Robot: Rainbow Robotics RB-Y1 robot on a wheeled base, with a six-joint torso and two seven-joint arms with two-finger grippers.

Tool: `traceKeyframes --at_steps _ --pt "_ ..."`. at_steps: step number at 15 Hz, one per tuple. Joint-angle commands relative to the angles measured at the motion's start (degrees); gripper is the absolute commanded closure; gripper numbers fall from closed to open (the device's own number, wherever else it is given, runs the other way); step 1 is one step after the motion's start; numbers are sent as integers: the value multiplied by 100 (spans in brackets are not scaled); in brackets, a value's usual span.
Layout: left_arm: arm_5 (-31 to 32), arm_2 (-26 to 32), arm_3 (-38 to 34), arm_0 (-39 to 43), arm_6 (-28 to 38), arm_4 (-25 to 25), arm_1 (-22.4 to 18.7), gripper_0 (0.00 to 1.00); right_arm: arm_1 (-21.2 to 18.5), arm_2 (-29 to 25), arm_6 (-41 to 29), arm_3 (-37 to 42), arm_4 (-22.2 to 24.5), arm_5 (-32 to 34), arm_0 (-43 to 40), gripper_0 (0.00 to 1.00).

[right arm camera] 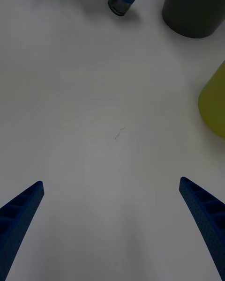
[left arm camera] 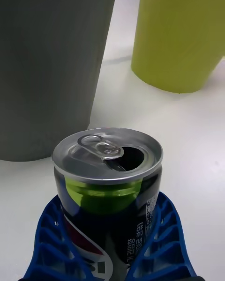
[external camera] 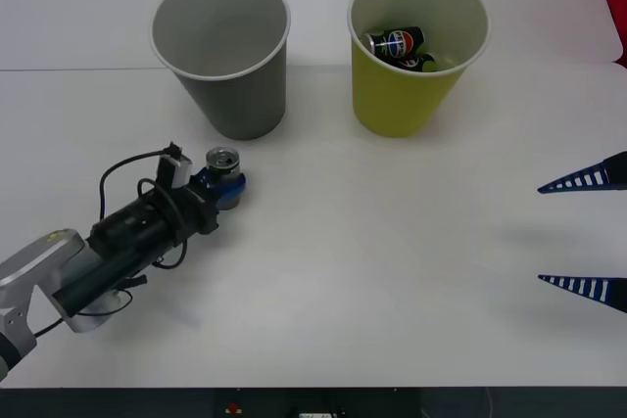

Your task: Put the can into the green bin and the plastic bottle into the gray bin

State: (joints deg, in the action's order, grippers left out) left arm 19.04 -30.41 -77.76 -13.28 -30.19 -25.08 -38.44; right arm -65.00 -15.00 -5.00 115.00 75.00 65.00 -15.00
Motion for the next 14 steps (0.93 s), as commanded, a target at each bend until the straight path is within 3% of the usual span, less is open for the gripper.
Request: traceKeyframes --at_steps 1,2,5,9,14 --pt "74 53 -354 71 119 -472 -269 100 0 0 0 0 0 0 0 0" --pt "126 97 -512 124 189 -612 -383 100 0 0 0 0 0 0 0 0" --pt "812 589 -882 370 1411 -1764 -612 100 0 0 0 0 0 0 0 0" --pt "2359 1986 -1470 616 3529 -4198 -629 100 0 0 0 0 0 0 0 0" --pt "3800 3006 -2314 625 5594 -5640 -629 100 0 0 0 0 0 0 0 0"
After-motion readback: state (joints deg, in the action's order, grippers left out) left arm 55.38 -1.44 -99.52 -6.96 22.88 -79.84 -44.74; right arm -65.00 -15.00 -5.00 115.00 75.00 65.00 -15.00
